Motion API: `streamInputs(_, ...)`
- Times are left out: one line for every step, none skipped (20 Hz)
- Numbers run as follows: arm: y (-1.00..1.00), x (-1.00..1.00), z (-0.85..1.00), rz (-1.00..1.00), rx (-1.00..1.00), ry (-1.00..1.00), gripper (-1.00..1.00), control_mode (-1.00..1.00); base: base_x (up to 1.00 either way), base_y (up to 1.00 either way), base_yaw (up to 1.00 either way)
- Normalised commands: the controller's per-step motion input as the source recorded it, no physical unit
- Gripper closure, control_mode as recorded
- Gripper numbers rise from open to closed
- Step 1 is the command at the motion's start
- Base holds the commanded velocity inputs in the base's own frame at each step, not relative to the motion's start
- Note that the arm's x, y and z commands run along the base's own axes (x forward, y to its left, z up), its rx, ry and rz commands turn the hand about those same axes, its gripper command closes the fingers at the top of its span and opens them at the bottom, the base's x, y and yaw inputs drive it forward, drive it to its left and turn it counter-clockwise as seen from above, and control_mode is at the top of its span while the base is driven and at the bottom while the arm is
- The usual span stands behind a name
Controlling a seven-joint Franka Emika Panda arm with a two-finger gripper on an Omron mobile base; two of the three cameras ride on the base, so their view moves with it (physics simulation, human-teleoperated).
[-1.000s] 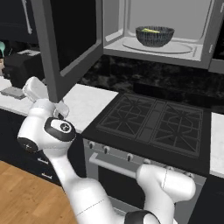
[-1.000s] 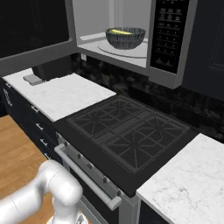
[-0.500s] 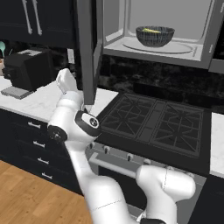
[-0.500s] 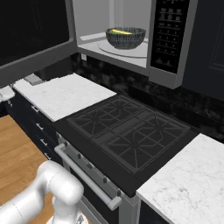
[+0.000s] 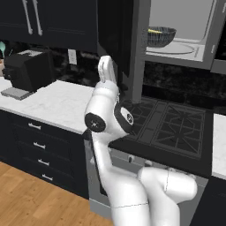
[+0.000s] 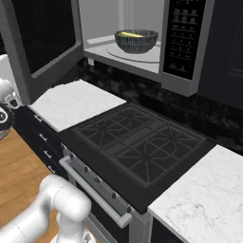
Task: Pick the corn from the sink and place it in the bowl. Then pick the bowl and place it in the microwave. Then close the microwave door and press the start button.
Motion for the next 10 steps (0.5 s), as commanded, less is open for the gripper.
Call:
streamInputs(-0.80,-0.04,0.66,-0.05,0.30,-0.12,-1.00,-1.00,0.00,0.00,0.00)
streamInputs(-0.91,0.00,0.71,-0.05,0.31,-0.12,-1.00,-1.00,0.00,0.00,0.00)
streamInputs(-0.95,0.00,0.68,-0.04,0.32,-0.10,-1.00,-1.00,0.00,0.00,0.00)
streamInputs(-0.93,0.00,0.61,-0.02,0.33,-0.05,-1.00,-1.00,0.00,0.00,0.00)
streamInputs(-0.94,0.00,0.65,0.00,0.33,-0.05,-1.00,-1.00,0.00,0.00,0.00)
streamInputs(-0.96,0.16,0.51,0.00,0.39,0.00,-1.00,-1.00,0.00,0.00,0.00)
streamInputs(-0.96,0.20,0.54,0.00,0.38,0.00,-1.00,-1.00,0.00,0.00,0.00)
streamInputs(-0.96,0.19,0.59,0.00,0.38,0.00,-1.00,-1.00,0.00,0.00,0.00)
streamInputs(-0.93,0.18,0.58,0.00,0.36,0.00,-1.00,-1.00,0.00,0.00,0.00)
streamInputs(-0.86,0.41,0.46,0.00,0.36,0.00,-1.00,-1.00,0.00,0.00,0.00)
